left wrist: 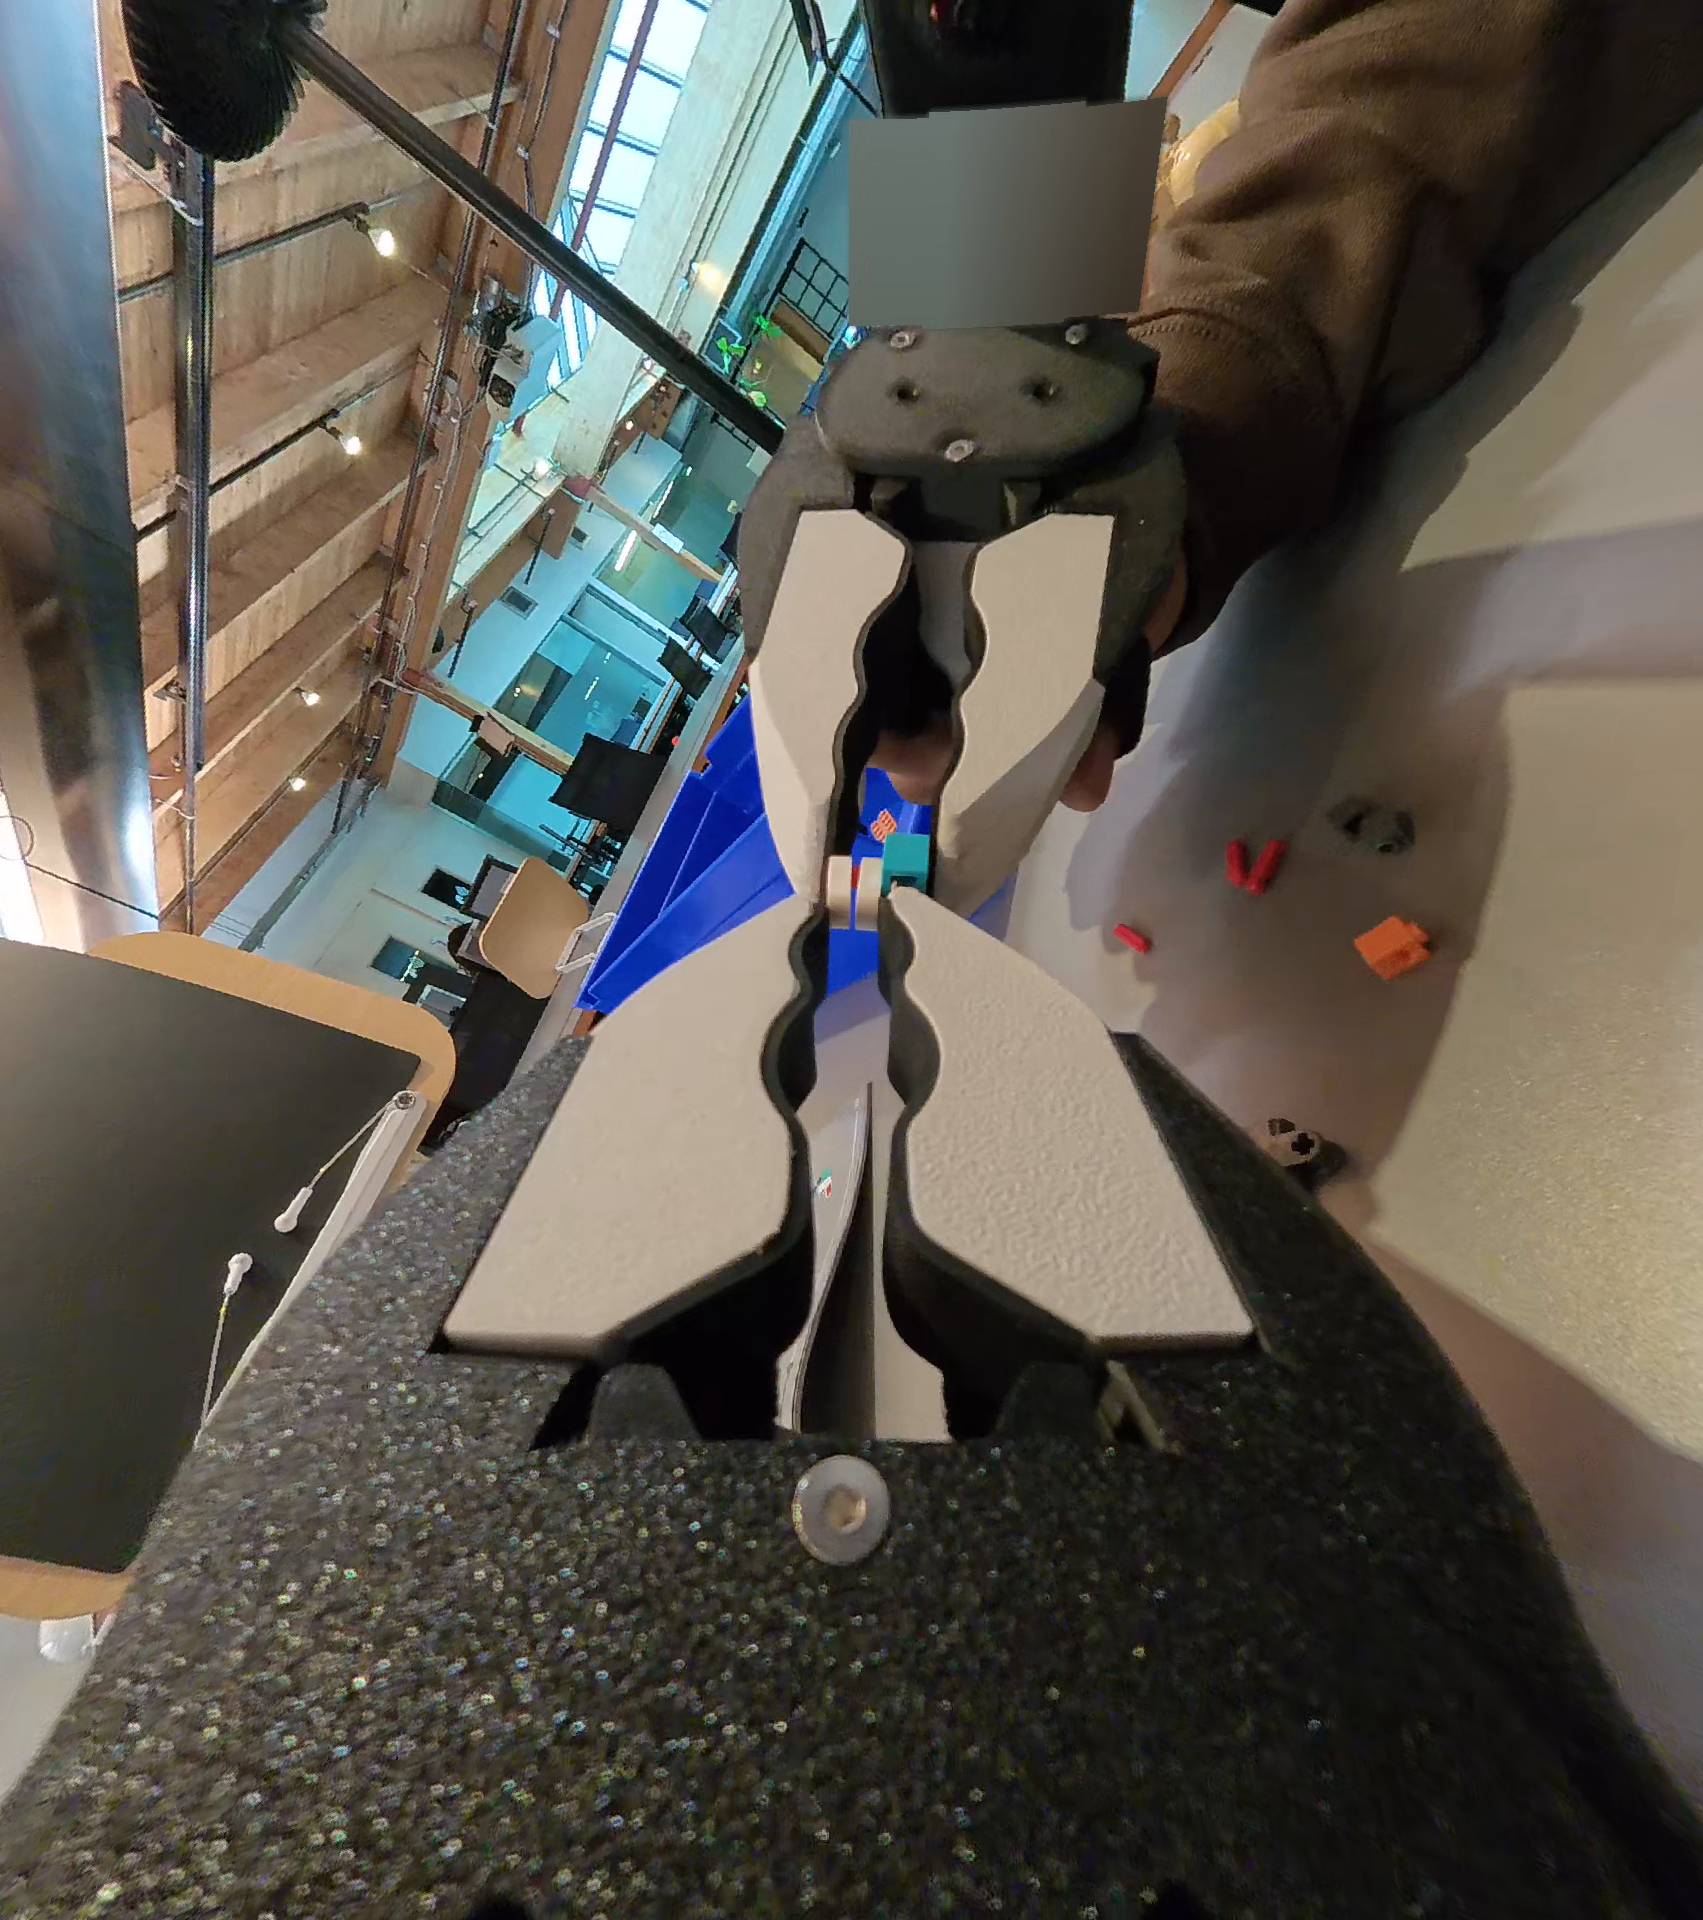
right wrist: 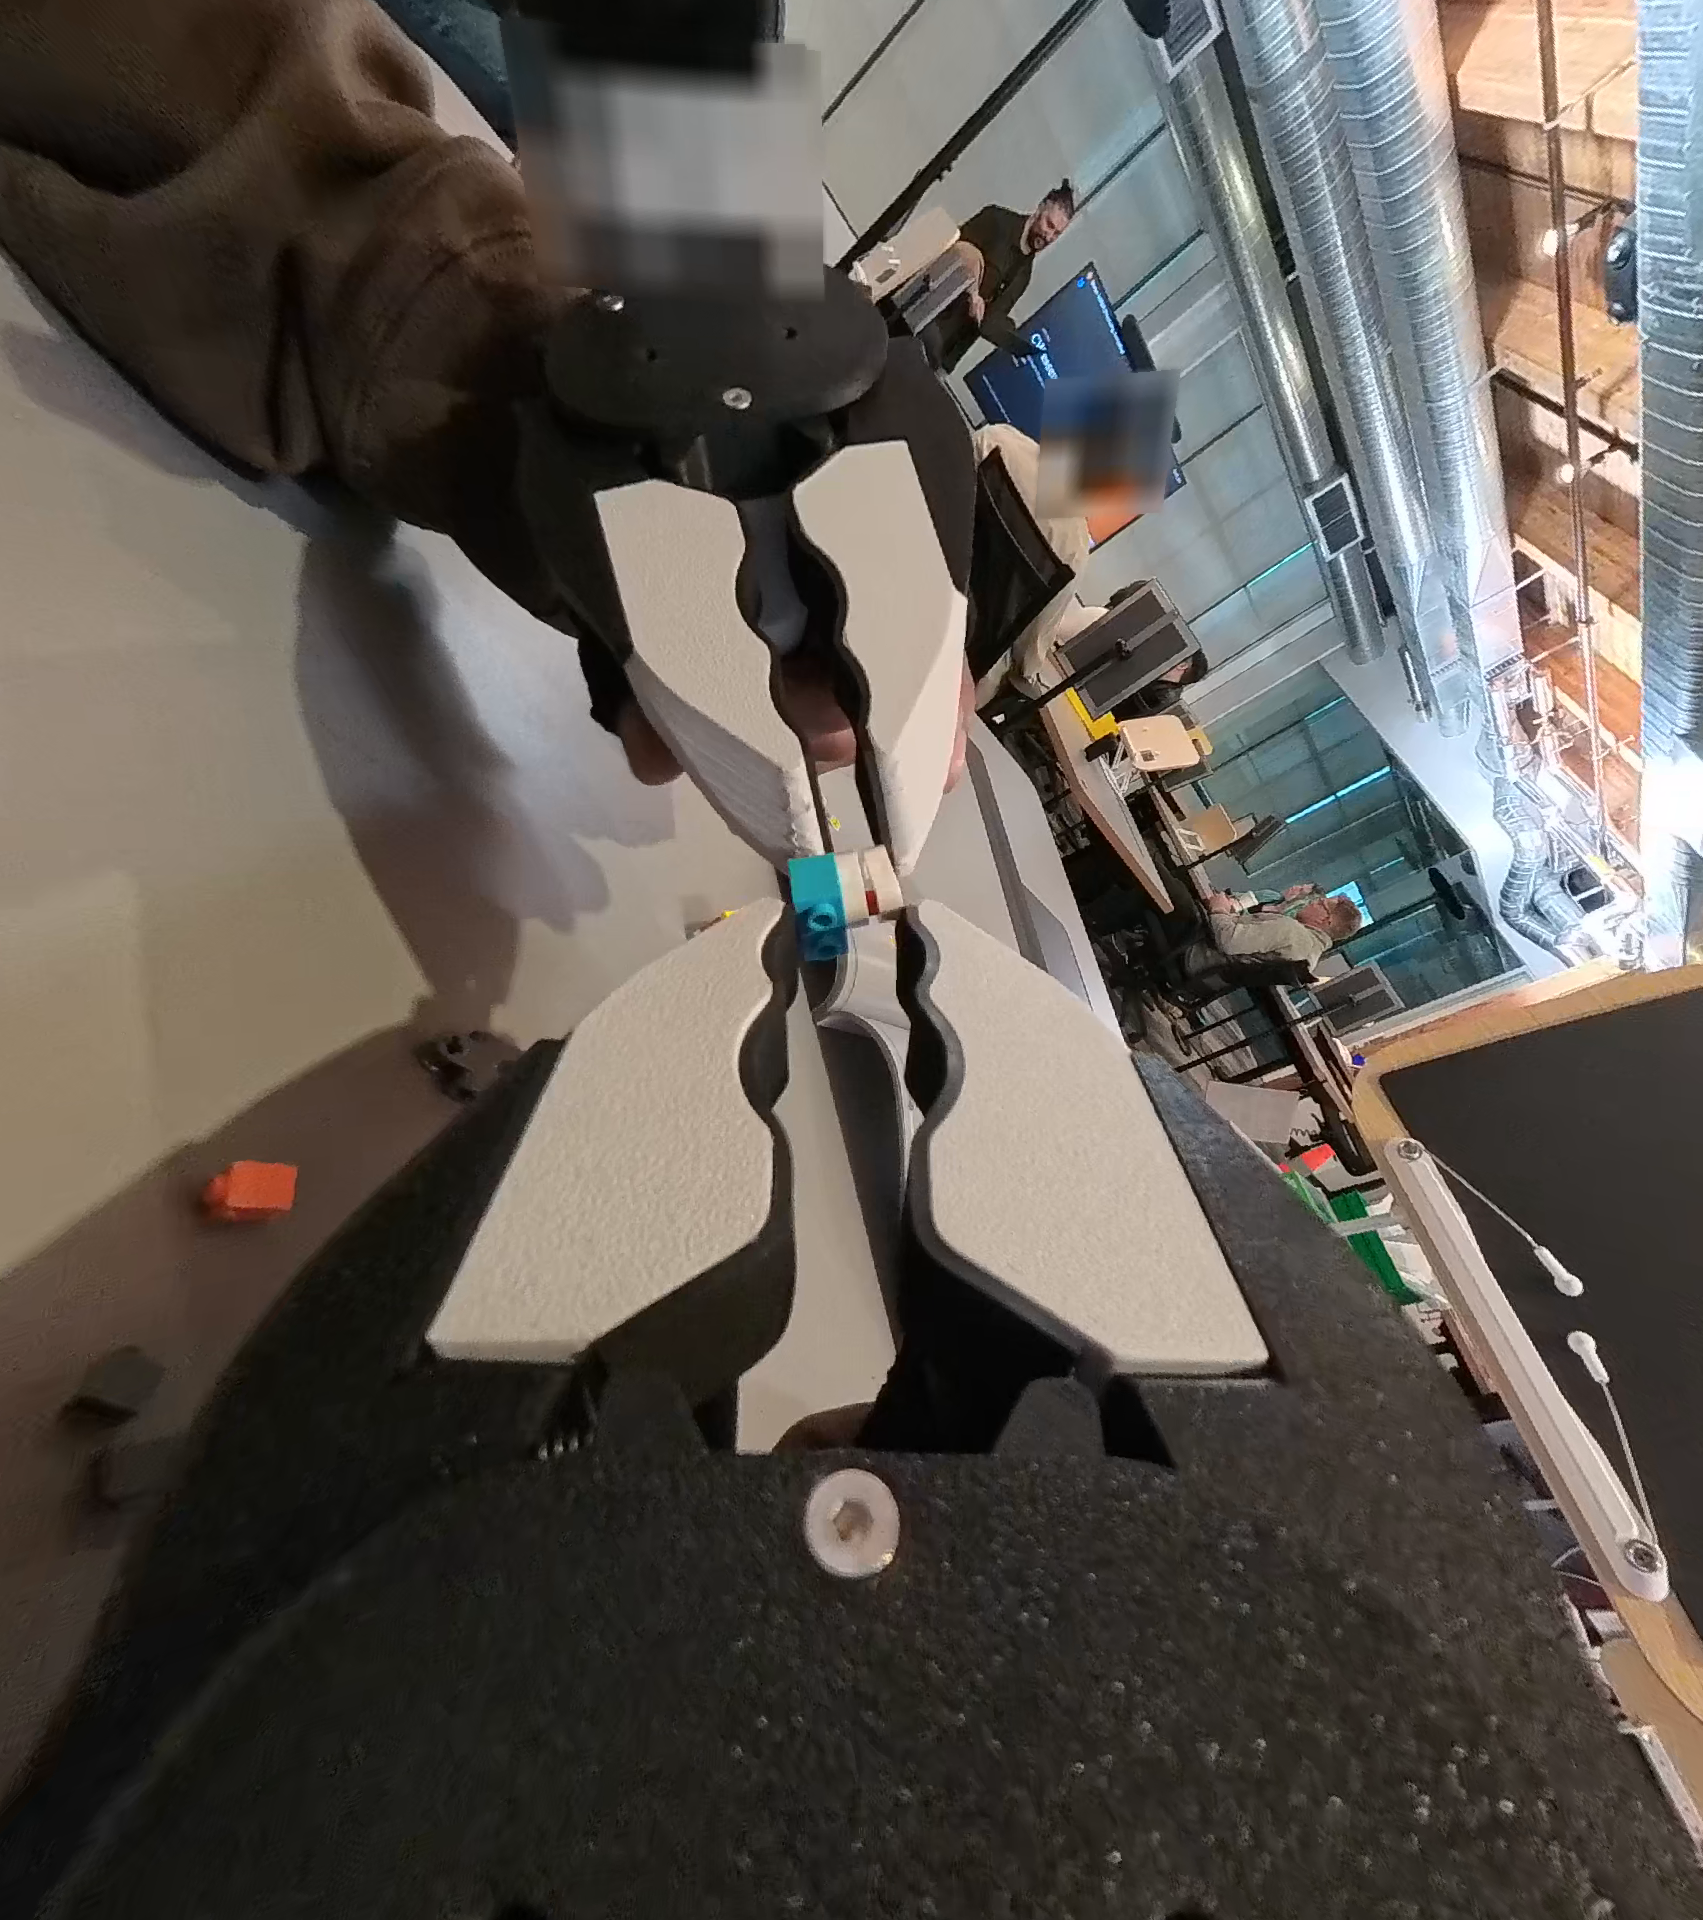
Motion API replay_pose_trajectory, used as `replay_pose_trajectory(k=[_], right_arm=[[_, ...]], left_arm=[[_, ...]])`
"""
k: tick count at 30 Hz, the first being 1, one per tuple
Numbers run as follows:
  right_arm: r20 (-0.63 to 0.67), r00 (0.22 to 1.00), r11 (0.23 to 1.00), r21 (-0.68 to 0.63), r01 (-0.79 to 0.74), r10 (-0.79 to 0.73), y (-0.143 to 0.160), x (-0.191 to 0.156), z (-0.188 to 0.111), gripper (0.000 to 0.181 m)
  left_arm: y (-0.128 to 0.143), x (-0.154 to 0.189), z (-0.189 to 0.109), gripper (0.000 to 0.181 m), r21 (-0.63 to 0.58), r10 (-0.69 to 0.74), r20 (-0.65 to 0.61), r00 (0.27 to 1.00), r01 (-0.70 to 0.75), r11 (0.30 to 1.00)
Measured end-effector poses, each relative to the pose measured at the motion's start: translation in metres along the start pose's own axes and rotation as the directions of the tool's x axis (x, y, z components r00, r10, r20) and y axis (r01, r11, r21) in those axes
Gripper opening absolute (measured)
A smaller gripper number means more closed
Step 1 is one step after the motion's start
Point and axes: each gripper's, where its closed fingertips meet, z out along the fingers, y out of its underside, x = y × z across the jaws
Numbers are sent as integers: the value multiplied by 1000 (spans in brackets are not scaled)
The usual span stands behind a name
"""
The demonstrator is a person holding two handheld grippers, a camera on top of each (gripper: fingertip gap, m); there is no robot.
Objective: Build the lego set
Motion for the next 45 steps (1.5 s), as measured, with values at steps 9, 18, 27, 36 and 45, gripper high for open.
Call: replay_pose_trajectory(k=[9,18,27,36,45], right_arm=[[14,1000,1000,7,6,-6,-2,-2,1,18],[-95,995,1000,-25,19,-22,4,14,-4,18],[-127,988,996,-46,81,-86,3,15,-2,18],[-135,986,995,-31,93,-96,2,14,1,18],[-179,980,995,17,94,-89,-4,17,-4,19]], left_arm=[[-1,2,-2,8,4,-22,-20,1000,22,1000],[7,-9,-1,18,38,-459,-93,883,464,885],[1,1,11,29,-11,-848,-306,433,889,458],[-2,-2,13,17,35,-879,-358,316,945,326],[-5,-6,9,17,85,-852,-366,373,926,368]])
